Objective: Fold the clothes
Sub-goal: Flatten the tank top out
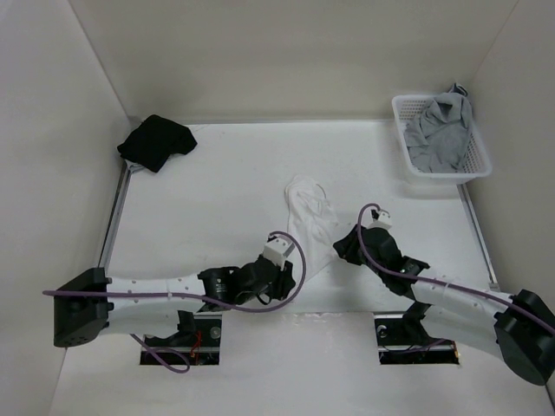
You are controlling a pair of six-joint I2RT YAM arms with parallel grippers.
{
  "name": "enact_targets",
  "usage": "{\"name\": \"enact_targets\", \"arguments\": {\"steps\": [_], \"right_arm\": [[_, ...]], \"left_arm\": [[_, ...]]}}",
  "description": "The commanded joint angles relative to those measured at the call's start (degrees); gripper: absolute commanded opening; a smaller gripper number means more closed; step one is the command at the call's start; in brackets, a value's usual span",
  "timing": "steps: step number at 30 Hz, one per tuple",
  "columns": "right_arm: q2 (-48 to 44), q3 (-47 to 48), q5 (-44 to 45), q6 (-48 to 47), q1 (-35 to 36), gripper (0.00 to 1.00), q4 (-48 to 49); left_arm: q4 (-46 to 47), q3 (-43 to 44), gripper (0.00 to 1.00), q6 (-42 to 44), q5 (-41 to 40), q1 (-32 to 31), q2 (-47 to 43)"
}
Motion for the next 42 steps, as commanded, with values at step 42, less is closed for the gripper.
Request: {"name": "enact_targets", "arguments": {"steps": [42], "right_arm": [[8.29,-0.72,-1.50,2.03,1.83,0.40,8.34]], "left_arm": [[-15.79,5.80,0.04,-14.87,-14.19,-5.03,-2.07]]}}
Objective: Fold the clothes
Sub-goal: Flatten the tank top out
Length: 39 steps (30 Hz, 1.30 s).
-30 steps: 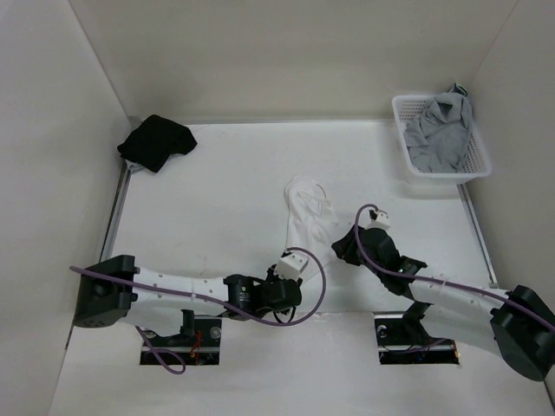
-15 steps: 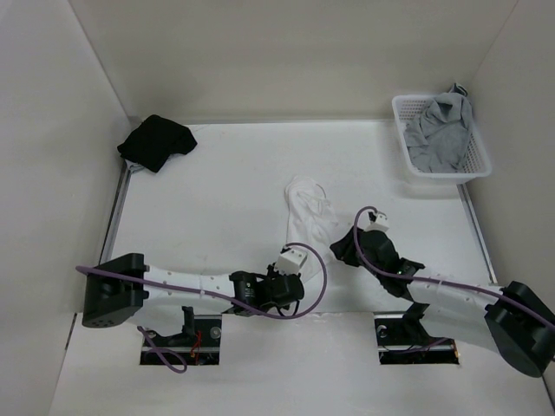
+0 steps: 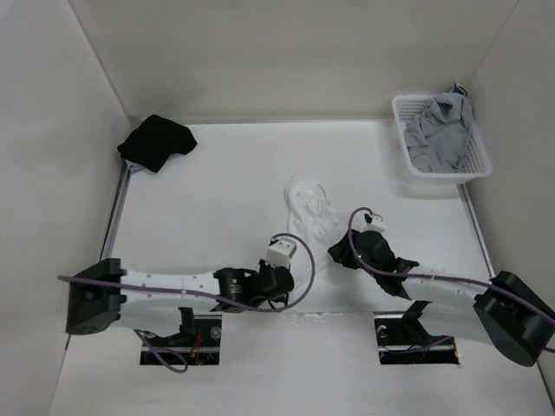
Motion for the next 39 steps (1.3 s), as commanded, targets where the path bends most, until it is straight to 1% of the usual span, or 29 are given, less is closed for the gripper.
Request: {"name": "enact_targets", "arguments": {"steps": [1,2,4,8,10,12,14,15,16,17,18,20,21,22,23,24,25,26,27,28,29,30,31,33,35,37,39], "right_arm": [[0.57,1.73,-0.17,1.75,1.13,0.37,-0.41],[0.05,1.91,-0.25,2.53,1.48,0.34,-1.45],[-0.48,1.91,-0.26,3.33,1.92,0.35,-2.77],[-0.49,1.91,-0.52,5.08,3.94,0.42,-3.93],[1.26,2.78,-1.48,5.53,4.03,0.41,-3.40],[3.63,4.01,-2.71,5.79,4.12,0.36,-1.74],[5.75,5.24,-4.90,5.88,4.56,0.35,-0.59],[8.89,6.64,-7.44,5.97,4.56,0.33,0.37],[10.05,7.09,-8.33,6.23,4.73,0.33,0.82],[11.28,7.62,-9.12,6.67,5.00,0.31,1.60],[12.51,7.80,-9.83,7.19,5.35,0.25,2.74],[11.74,7.62,-8.61,8.25,5.26,0.10,3.28],[11.39,7.54,-8.26,8.25,5.26,0.09,3.28],[8.16,7.80,-5.73,7.73,4.65,0.04,2.24],[5.17,9.10,-4.31,6.07,3.08,0.03,0.40],[0.97,14.86,-3.34,1.10,-0.42,0.03,-5.45],[-0.47,19.88,-2.98,-2.52,-2.54,0.02,-9.60],[-1.18,25.84,-2.46,-6.21,-4.13,0.02,-13.90],[-1.27,30.34,-2.10,-8.86,-5.01,0.02,-16.73],[-1.19,37.00,-1.49,-12.19,-5.54,0.02,-20.59],[-1.10,40.20,-1.14,-13.88,-5.64,0.02,-22.54],[-0.40,47.71,0.17,-17.81,-5.55,0.03,-27.61],[-0.40,48.75,0.53,-18.46,-5.55,0.03,-28.27],[-0.13,54.88,3.25,-22.40,-4.42,0.03,-32.56],[0.31,57.36,4.31,-24.35,-1.44,0.04,-35.99],[0.74,55.89,5.11,-24.18,2.43,0.05,-37.85],[1.45,50.71,5.89,-21.82,7.44,0.06,-37.85]], "left_arm": [[1.95,-4.39,0.04,-3.42,-1.09,4.84,-13.07],[2.04,-6.49,0.04,-4.47,0.66,7.02,-16.30],[2.48,-8.43,0.04,-5.88,1.81,8.62,-19.13],[5.37,-15.46,0.04,-10.01,5.93,14.93,-29.06],[6.52,-16.53,0.04,-10.02,8.22,17.31,-30.22],[7.75,-16.62,0.04,-9.49,10.07,18.99,-30.14],[8.63,-16.62,0.04,-9.49,10.26,19.08,-30.13],[10.03,-16.53,0.04,-9.40,10.26,19.17,-30.22],[10.56,-16.53,0.04,-9.31,10.26,19.26,-30.31],[11.26,-16.36,0.04,-9.05,10.26,19.43,-30.31],[12.49,-15.92,0.04,-8.61,10.43,19.96,-30.22],[14.77,-14.87,0.04,-7.65,10.61,20.75,-29.26],[15.22,-14.51,0.04,-7.47,10.61,21.01,-28.99],[18.45,-12.25,0.04,-5.38,10.78,22.58,-27.08],[20.83,-9.88,0.04,-3.44,11.31,24.08,-24.97],[23.55,-5.68,0.04,-0.81,12.62,26.44,-21.64],[26.01,1.33,0.03,1.73,15.59,29.86,-17.08],[27.52,5.84,0.03,2.80,17.53,31.72,-14.43],[29.27,10.06,0.03,3.86,19.03,33.39,-12.05],[30.33,13.84,0.02,4.48,20.09,34.89,-10.20],[30.87,18.06,0.02,5.01,20.80,36.64,-8.62],[31.48,21.66,0.02,5.10,21.06,38.84,-7.73],[31.49,22.14,0.02,5.01,21.24,39.29,-7.72],[31.57,23.72,0.02,4.22,21.86,41.84,-9.29],[32.19,21.10,0.03,4.22,20.98,42.46,-12.80],[31.93,14.10,0.03,3.52,18.97,43.16,-18.15],[31.40,6.01,0.03,1.95,17.30,43.51,-23.78]]}}
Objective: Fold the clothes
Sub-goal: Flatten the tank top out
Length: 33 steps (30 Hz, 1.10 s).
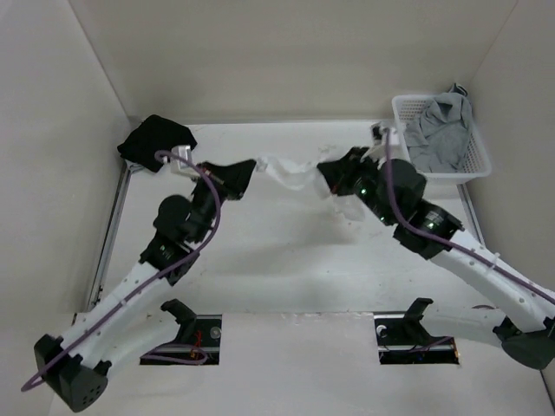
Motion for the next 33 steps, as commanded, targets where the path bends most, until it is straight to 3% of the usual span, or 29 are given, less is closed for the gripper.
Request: {"name": "enact_targets", "arguments": {"steps": [1,6,7,10,12,20,33], "right_arm": [[4.07,-9.32,2.99,-0.26,7.75,0.06,-10.14],[9.87,-21.11,3.52,9.15,18.05,0.14,-7.59],[10.92,-22.43,3.87,11.07,19.89,0.19,-7.76],[9.01,-26.21,5.88,15.73,23.59,0.47,-6.62],[6.11,-30.07,6.94,18.64,23.86,0.53,-4.78],[3.10,-40.10,5.72,25.15,16.40,0.49,0.94],[10.93,-42.04,5.10,32.53,16.21,0.36,1.29]], "left_arm": [[-1.60,-14.62,0.03,-1.97,-2.23,0.85,-9.43],[-7.75,-34.24,0.05,-9.18,-0.48,4.63,-25.35],[-8.98,-36.88,0.05,-10.32,0.31,5.16,-27.64],[-12.59,-43.92,0.05,-15.07,3.64,7.26,-35.20],[-14.35,-45.16,0.05,-16.48,5.23,9.19,-37.49],[-15.50,-40.77,0.05,-12.45,8.84,13.24,-33.99],[-12.60,-41.48,0.05,-11.30,10.16,13.25,-31.53]]}}
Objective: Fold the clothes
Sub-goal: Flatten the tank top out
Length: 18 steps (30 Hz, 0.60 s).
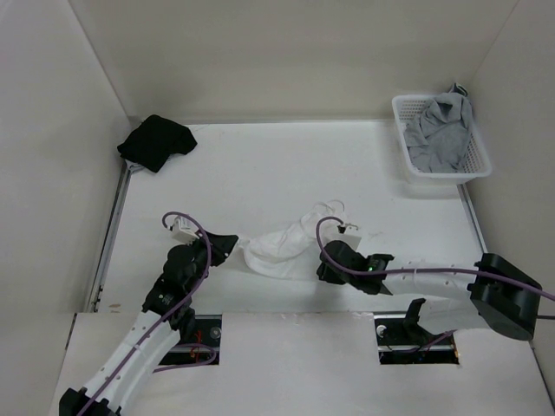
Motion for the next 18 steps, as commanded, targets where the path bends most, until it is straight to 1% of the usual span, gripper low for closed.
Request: {"name": "enact_targets", "arguments": {"steps": [1,4,8,11,14,18], "right_arm": [[1.05,0.08,-0.01,3.53,0.06,0.35,1.03],[0.44,-0.80,-0.36,5.20,0.76,0.32,0.59],[-0.88,-0.80,-0.01,7.23,2.52,0.36,-2.22],[-1.06,-0.89,-0.01,7.76,2.87,0.35,-3.01],[-0.97,-1.42,-0.10,8.11,2.87,0.30,-2.93],[-2.11,-3.00,0.60,9.69,2.96,0.16,-1.70]], "left_arm": [[3.86,2.02,0.05,1.33,1.57,0.20,0.45],[4.04,2.02,0.05,1.42,1.83,0.20,0.45],[4.04,2.28,0.05,1.51,2.10,0.37,0.10],[4.04,2.28,0.05,2.04,2.10,0.37,0.10],[4.04,2.11,0.05,1.86,2.27,0.37,-0.16],[4.04,2.11,0.05,1.69,2.45,0.37,-0.52]]}}
